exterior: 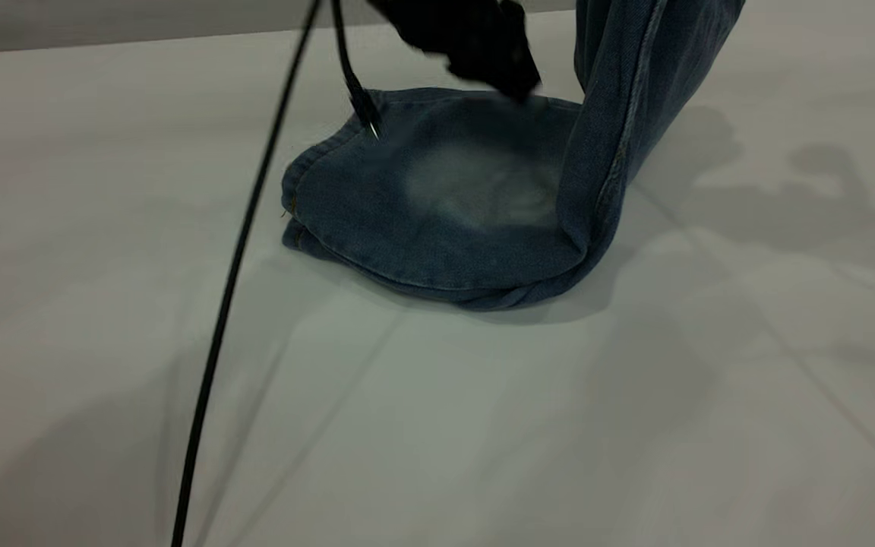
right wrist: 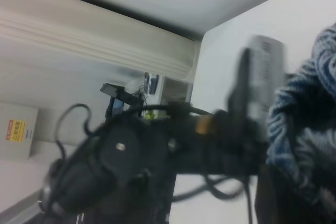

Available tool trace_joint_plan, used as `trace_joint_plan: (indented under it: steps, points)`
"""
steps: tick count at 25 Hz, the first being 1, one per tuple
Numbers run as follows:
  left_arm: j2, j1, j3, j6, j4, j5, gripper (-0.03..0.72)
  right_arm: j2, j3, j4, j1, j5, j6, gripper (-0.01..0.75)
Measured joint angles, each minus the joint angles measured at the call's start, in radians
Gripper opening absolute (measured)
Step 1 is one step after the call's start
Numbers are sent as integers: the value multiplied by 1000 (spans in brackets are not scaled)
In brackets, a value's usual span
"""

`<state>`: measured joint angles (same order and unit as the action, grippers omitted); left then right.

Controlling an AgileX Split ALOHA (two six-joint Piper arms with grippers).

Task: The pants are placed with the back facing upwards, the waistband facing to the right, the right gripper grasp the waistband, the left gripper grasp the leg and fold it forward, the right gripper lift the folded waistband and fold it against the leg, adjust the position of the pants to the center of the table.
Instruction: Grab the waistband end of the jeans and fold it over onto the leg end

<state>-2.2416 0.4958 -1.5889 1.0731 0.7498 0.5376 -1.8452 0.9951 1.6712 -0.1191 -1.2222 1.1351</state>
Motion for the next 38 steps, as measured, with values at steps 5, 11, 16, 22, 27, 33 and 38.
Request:
trace_joint_plan:
  steps: [5,11,16,22,27,33,38]
  points:
    - [105,-77,0,-10,-86,7,359,0,0,-33,3,0,1,33]
    - [300,-175,0,-10,-95,-11,359,0,0,-29,82,10,28,33]
    - [481,-193,0,-11,-93,-37,359,-1,0,-17,188,126,46,33]
    - [686,-194,0,-48,-93,-60,359,-4,0,79,333,320,112,33]
    - [813,-194,0,-48,-92,-62,359,-22,2,79,434,481,189,33]
    - [905,-194,0,-64,-92,-63,359,-112,47,77,492,523,193,33]
    - [928,-194,0,-96,-92,-33,359,-181,90,75,508,507,192,33]
